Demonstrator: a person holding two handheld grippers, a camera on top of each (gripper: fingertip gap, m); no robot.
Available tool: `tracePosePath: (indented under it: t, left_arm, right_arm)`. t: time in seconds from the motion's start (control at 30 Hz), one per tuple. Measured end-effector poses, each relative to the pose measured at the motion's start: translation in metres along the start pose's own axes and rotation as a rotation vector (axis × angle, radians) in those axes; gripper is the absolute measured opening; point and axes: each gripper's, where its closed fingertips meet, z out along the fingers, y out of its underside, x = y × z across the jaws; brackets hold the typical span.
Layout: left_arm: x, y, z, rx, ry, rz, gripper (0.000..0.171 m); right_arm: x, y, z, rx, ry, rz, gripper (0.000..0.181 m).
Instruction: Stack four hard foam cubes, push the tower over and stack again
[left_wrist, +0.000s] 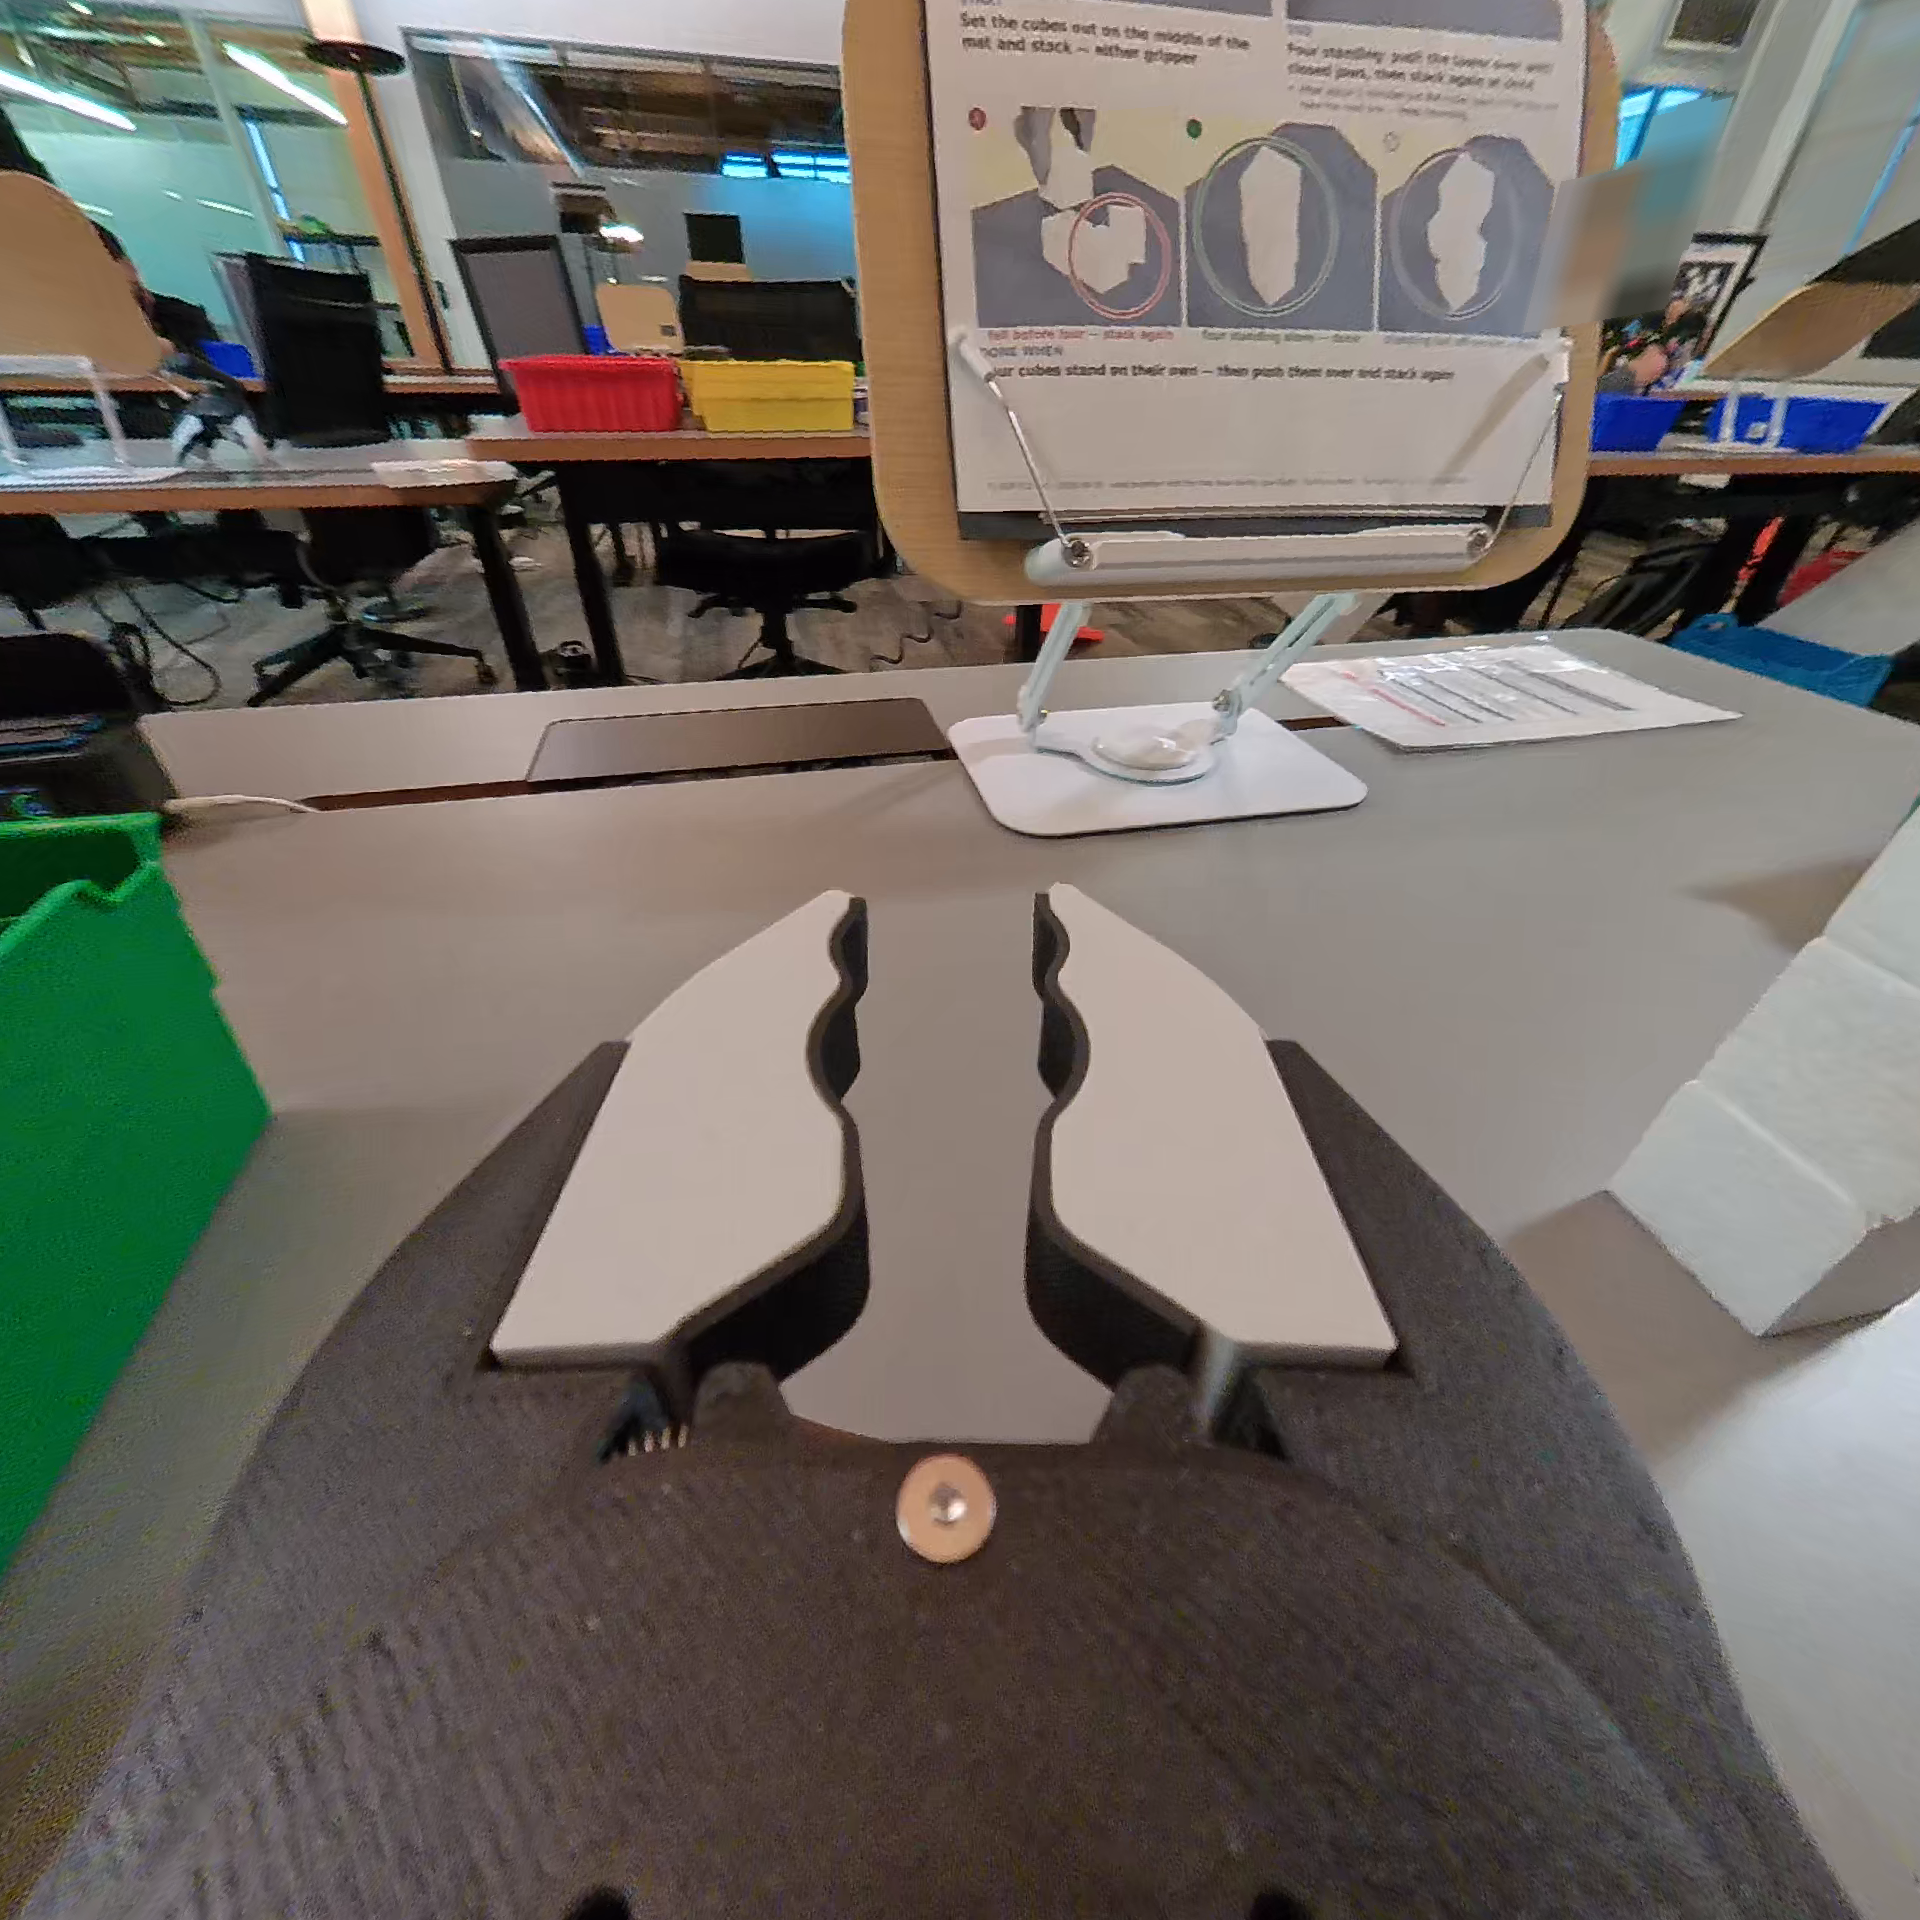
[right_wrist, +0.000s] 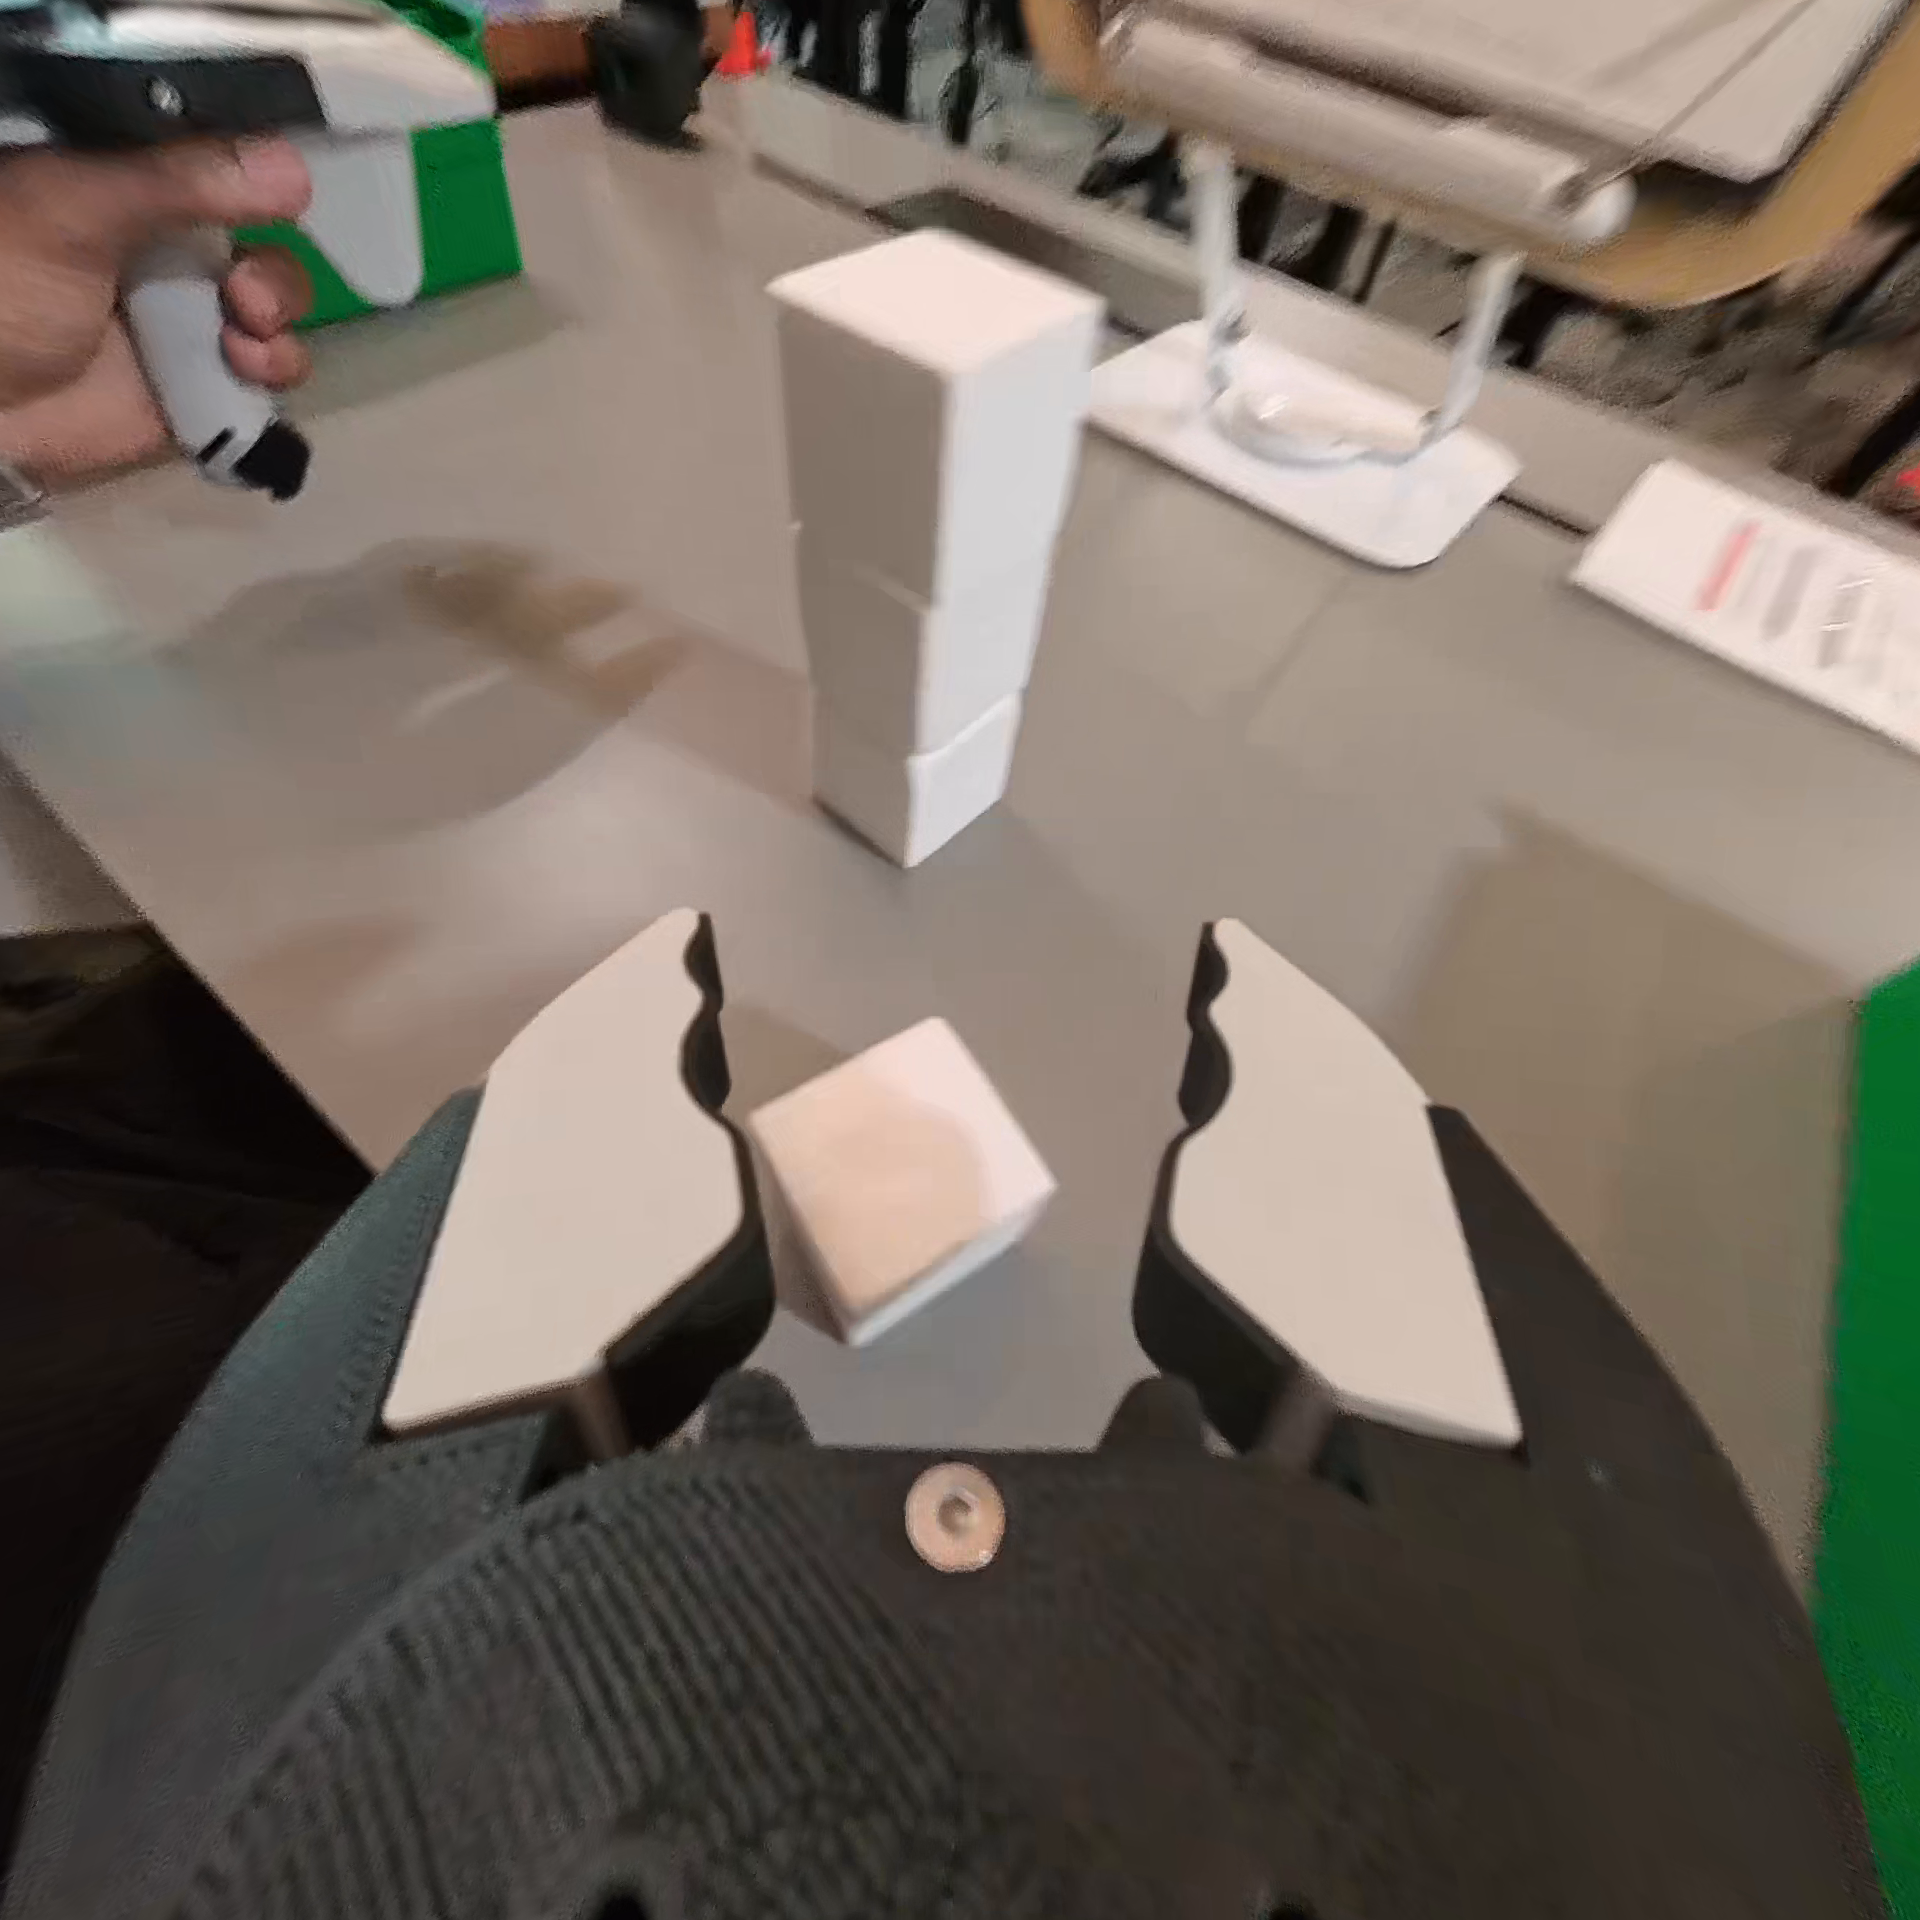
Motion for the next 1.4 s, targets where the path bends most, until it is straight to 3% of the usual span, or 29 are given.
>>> tracePosePath:
  t: [0.1, 0.23, 0.4, 0.6, 0.73, 0.93, 1.2, 1.4]
  left_arm:
    - [0.006, -0.002, 0.01, 0.008, 0.037, -0.053, 0.031]
    - [0.013, -0.002, 0.025, 0.004, 0.079, -0.13, 0.031]
    - [0.029, -0.002, 0.038, -0.002, 0.132, -0.162, 0.031]
    - [0.052, -0.002, 0.053, -0.014, 0.2, -0.163, 0.031]
    - [0.064, 0.0, 0.058, -0.024, 0.228, -0.141, 0.032]
    - [0.065, -0.001, 0.056, -0.022, 0.227, -0.127, 0.031]
    - [0.059, 0.003, 0.053, -0.039, 0.22, -0.147, 0.033]
    - [0.049, 0.003, 0.046, -0.04, 0.192, -0.15, 0.033]
  right_arm:
    - [0.029, 0.006, -0.015, 0.024, 0.06, 0.081, 0.085]
    - [0.023, 0.03, -0.019, -0.056, -0.081, 0.184, 0.083]
    - [-0.005, 0.044, -0.029, -0.051, -0.216, -0.114, 0.066]
    - [0.0, 0.058, -0.03, -0.068, -0.287, -0.12, 0.07]
    - [0.002, 0.056, -0.028, -0.048, -0.306, -0.149, 0.061]
    - [0.0, 0.057, -0.022, -0.05, -0.363, -0.138, 0.069]
    - [-0.006, 0.072, -0.009, -0.138, -0.425, -0.196, 0.06]
    - [0.001, 0.046, -0.016, -0.034, -0.429, -0.172, 0.052]
